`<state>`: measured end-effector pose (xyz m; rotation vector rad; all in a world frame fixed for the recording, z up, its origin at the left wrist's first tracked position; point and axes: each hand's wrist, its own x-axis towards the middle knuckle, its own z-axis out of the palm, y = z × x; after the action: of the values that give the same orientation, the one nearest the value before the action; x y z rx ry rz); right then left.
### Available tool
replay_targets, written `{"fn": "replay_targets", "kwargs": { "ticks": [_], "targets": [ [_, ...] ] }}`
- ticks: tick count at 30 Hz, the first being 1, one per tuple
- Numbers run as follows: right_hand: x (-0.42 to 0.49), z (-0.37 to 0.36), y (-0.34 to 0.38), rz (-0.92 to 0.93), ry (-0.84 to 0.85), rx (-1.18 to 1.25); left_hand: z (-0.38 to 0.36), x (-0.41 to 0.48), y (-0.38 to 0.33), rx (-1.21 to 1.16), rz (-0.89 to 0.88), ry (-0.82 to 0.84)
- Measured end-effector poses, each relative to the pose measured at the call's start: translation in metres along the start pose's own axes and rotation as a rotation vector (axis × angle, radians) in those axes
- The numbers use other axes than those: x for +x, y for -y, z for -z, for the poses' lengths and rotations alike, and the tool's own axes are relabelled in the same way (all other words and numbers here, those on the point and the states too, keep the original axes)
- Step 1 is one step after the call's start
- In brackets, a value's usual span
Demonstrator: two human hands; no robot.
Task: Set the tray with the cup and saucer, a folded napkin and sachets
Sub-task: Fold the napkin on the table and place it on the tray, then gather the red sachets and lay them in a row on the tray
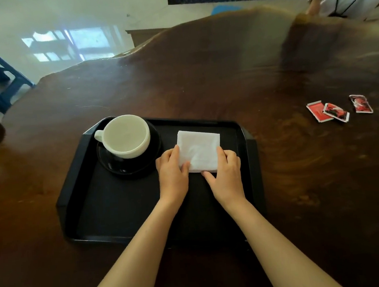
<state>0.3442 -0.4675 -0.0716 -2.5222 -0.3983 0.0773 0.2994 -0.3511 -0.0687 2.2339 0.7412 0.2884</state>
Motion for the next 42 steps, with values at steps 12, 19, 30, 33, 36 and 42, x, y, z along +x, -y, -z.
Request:
{"fn": "replay_targets", "kwargs": {
  "ticks": [12, 19, 30, 33, 36, 42],
  "targets": [
    [0.011, 0.050, 0.002, -0.069, 0.294, 0.015, 0.032, -0.013, -0.044, 0.199, 0.116, 0.160],
    [-0.002, 0.129, -0.039, -0.094, 0.325, 0.033, 0.029, -0.025, -0.107, 0.158, -0.059, 0.186],
    [-0.006, 0.198, -0.183, -0.230, 0.138, 0.033, -0.080, -0.059, -0.194, 0.145, -0.185, 0.318],
    [0.017, 0.211, -0.224, -0.217, 0.082, -0.019, -0.120, -0.055, -0.219, 0.142, -0.172, 0.322],
    [0.050, 0.221, -0.255, -0.138, 0.040, -0.134, -0.156, -0.041, -0.241, 0.168, -0.176, 0.290],
    [0.118, 0.224, -0.283, 0.006, -0.021, -0.311, -0.211, -0.004, -0.267, 0.336, -0.210, 0.300]
  ]
}}
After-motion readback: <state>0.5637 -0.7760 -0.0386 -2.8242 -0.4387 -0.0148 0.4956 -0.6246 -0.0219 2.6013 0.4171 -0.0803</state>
